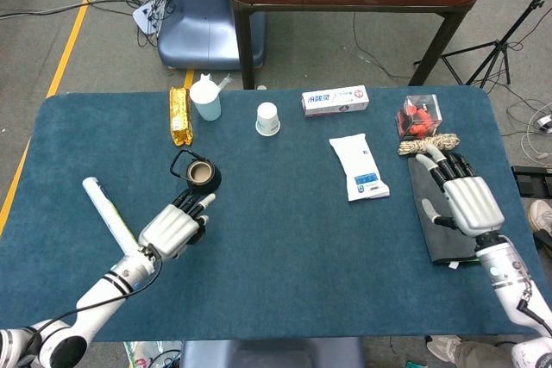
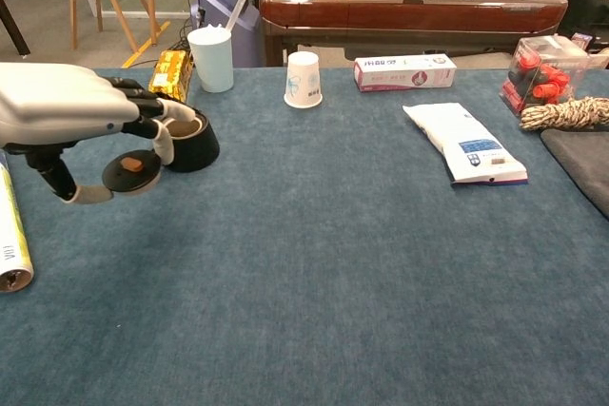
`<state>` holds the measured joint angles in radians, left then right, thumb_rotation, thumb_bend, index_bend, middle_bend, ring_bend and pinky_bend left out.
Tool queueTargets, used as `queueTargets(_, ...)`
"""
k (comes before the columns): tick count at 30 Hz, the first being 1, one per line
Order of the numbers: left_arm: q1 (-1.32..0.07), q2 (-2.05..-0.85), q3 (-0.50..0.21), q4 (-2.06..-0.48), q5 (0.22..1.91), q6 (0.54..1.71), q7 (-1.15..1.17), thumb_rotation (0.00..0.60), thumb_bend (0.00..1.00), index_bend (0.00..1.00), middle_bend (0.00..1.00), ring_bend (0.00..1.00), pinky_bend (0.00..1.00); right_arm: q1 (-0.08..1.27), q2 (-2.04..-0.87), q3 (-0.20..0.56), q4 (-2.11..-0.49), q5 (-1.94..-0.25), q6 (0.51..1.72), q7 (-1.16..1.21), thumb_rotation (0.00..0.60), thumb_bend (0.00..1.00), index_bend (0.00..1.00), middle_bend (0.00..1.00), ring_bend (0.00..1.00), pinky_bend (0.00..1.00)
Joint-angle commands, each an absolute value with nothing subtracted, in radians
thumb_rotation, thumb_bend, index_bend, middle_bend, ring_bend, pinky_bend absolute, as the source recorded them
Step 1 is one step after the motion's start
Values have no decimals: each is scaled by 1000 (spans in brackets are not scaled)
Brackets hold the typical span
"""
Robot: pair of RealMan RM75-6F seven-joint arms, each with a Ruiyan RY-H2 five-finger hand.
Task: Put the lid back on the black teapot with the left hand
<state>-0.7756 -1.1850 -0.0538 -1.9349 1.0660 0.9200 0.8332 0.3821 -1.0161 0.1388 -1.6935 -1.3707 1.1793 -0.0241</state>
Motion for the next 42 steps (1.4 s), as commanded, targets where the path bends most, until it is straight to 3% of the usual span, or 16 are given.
queueTargets(1,-816,-1200,-70,-1943,1021,909,861,600,322,333,0,0,0,384,-1017,139,-1683,-1369,1173,-14,600,435,29,0,0,0)
queueTargets(19,-1009,-1228,-112,-1862,829,824,860,600,323,333,0,0,0,406,-1037,154,-1620,-1339,1136,19,600,435,29,0,0,0)
queueTargets(42,-1137,-1249,-121,-1658,813,708,673,600,322,333,0,0,0,433,-1063,174,-1598,-1277,1101,-18,600,436,29,0,0,0)
